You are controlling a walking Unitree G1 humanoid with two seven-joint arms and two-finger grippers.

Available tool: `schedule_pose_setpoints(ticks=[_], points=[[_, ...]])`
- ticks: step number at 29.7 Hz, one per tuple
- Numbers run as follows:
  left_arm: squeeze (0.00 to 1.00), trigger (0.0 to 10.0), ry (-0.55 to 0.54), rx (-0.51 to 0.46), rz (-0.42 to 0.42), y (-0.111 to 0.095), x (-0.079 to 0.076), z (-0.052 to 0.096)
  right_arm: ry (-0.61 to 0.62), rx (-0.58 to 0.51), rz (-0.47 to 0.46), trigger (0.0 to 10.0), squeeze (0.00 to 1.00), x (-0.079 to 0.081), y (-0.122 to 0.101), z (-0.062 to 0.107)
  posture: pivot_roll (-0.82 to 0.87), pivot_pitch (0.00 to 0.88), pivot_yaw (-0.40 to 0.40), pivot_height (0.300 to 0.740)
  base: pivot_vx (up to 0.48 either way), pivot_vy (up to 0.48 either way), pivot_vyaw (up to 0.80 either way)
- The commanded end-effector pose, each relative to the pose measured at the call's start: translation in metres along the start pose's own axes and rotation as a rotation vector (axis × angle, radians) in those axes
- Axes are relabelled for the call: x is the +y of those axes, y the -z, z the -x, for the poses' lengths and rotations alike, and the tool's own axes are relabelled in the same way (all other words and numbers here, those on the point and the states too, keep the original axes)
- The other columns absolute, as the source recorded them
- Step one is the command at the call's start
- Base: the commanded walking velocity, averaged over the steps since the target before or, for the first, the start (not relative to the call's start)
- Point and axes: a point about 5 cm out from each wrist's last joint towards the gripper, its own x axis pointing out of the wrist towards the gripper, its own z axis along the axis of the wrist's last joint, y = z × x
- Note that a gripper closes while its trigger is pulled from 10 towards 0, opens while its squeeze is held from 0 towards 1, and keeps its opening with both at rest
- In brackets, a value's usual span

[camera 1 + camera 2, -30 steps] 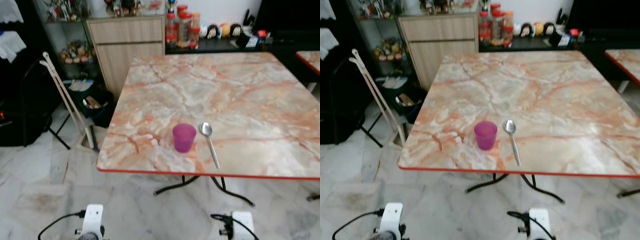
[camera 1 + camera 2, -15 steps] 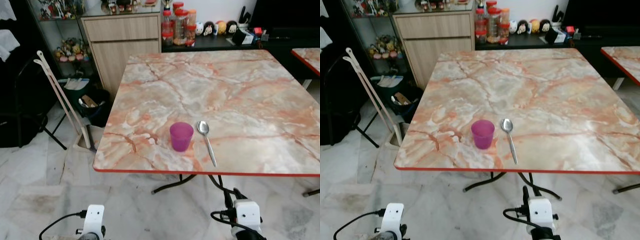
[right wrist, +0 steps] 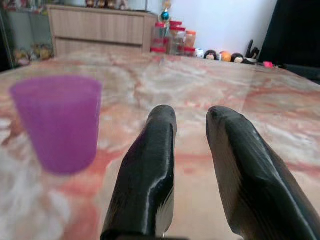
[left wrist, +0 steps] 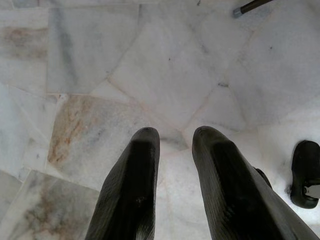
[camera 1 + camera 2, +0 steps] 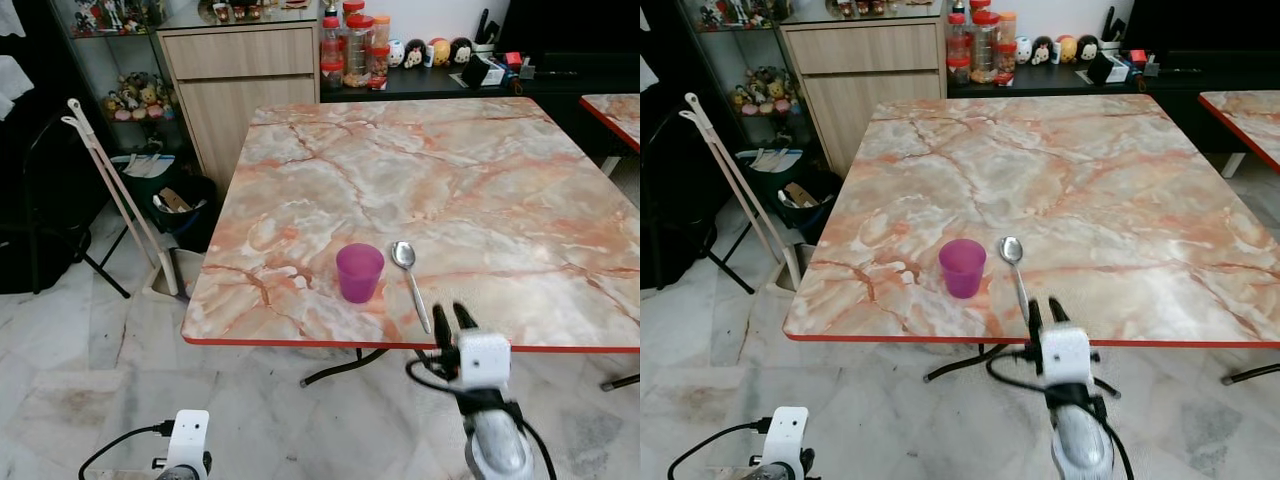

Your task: Setting the table

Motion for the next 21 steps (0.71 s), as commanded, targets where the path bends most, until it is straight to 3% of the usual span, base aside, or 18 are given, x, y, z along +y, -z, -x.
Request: schedule_pose_setpoints(ticks=[1, 3, 6, 8, 12, 13, 14, 15, 21], points=[[0.00, 10.0, -0.005, 0.005, 0.006, 0.002, 0.000, 0.000, 0.049, 0.032, -0.021, 10.0, 0.00, -0.008, 0.004, -0.004, -0.09, 0.000, 0.030, 0.740, 0.000, 0.000, 0.00], [0.00, 10.0, -0.005, 0.005, 0.007, 0.002, 0.000, 0.000, 0.075, 0.037, -0.043, 10.0, 0.00, -0.011, 0.004, -0.007, -0.08, 0.000, 0.031, 0.740, 0.000, 0.000, 0.00], [0.00, 10.0, -0.004, 0.004, 0.008, 0.001, -0.001, 0.000, 0.122, 0.056, -0.134, 10.0, 0.00, -0.022, 0.000, -0.031, -0.09, 0.000, 0.038, 0.740, 0.000, 0.000, 0.00], [0.00, 10.0, -0.004, 0.004, 0.008, 0.001, -0.001, 0.000, 0.122, 0.056, -0.134, 10.0, 0.00, -0.022, 0.000, -0.031, -0.09, 0.000, 0.038, 0.740, 0.000, 0.000, 0.00], [0.00, 10.0, -0.002, 0.000, 0.006, -0.002, -0.002, -0.001, 0.122, 0.105, -0.161, 10.0, 0.00, -0.026, 0.001, -0.052, -0.08, 0.000, 0.041, 0.740, 0.000, 0.000, 0.00], [0.00, 10.0, -0.002, -0.002, 0.007, -0.004, -0.002, -0.001, 0.126, 0.107, -0.160, 10.0, 0.67, -0.028, -0.001, -0.057, -0.09, 0.000, 0.040, 0.740, 0.000, 0.000, 0.00], [0.00, 10.0, -0.002, -0.002, 0.007, -0.004, -0.002, -0.001, 0.126, 0.107, -0.160, 10.0, 0.67, -0.028, -0.001, -0.057, -0.09, 0.000, 0.040, 0.740, 0.000, 0.000, 0.00], [0.00, 10.0, -0.002, -0.004, 0.007, -0.005, -0.002, -0.001, 0.125, 0.102, -0.174, 10.0, 1.00, -0.029, -0.004, -0.061, -0.08, 0.000, 0.038, 0.740, 0.000, 0.000, 0.00], [0.00, 10.0, -0.002, -0.007, 0.011, -0.006, -0.003, -0.001, 0.058, 0.183, -0.195, 10.0, 1.00, -0.022, -0.007, -0.090, -0.07, 0.000, 0.040, 0.740, 0.000, 0.000, 0.00]])
